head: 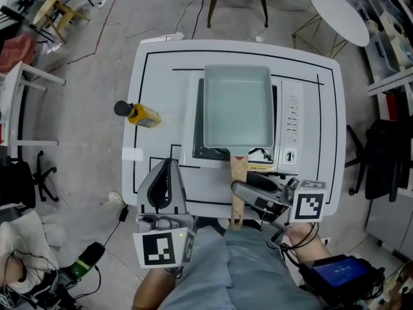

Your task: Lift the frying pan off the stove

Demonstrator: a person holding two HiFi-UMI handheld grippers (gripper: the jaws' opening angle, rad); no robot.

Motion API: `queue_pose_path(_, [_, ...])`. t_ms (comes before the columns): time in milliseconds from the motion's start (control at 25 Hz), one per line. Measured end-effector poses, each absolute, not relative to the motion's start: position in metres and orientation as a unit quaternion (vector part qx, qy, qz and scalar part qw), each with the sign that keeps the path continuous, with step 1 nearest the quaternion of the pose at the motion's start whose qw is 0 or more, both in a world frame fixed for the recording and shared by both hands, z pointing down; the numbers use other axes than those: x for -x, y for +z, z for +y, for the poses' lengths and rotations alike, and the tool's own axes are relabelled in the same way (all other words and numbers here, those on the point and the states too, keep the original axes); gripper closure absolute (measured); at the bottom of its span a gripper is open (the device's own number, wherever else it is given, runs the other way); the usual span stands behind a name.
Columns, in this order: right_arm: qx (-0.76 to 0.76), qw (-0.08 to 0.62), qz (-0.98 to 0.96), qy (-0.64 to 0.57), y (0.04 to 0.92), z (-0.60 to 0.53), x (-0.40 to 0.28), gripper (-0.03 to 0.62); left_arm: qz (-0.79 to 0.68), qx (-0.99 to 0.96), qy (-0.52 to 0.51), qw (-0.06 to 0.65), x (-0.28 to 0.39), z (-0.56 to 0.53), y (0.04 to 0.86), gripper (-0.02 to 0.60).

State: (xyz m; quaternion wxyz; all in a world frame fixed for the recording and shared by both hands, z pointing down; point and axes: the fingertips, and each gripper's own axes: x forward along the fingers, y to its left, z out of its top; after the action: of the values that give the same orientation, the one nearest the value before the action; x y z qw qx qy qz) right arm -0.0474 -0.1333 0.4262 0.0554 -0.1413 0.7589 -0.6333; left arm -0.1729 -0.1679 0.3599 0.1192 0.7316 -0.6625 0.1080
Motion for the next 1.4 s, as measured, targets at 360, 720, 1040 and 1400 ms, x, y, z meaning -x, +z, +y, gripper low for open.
queue_pose_path(360, [0.127, 0.038, 0.743, -0.656, 0.441, -0.144, 0.067, 0.352, -0.667, -0.725, 0.112, 0.134, 0.190, -0.184, 0.374, 0.565])
queue_pose_path(720, [0.114, 0.026, 0.734, -0.669, 0.451, -0.150, 0.085, 0.352, -0.671, -0.718, 0.113, 0.144, 0.205, -0.192, 0.384, 0.565])
queue_pose_path(1040, [0.111, 0.012, 0.730, -0.675, 0.455, -0.148, 0.093, 0.353, -0.673, -0.716, 0.113, 0.149, 0.214, -0.194, 0.386, 0.565])
queue_pose_path(1400, [0.104, 0.009, 0.730, -0.676, 0.450, -0.149, 0.100, 0.431, -0.677, -0.710, 0.115, 0.152, 0.224, -0.193, 0.386, 0.565])
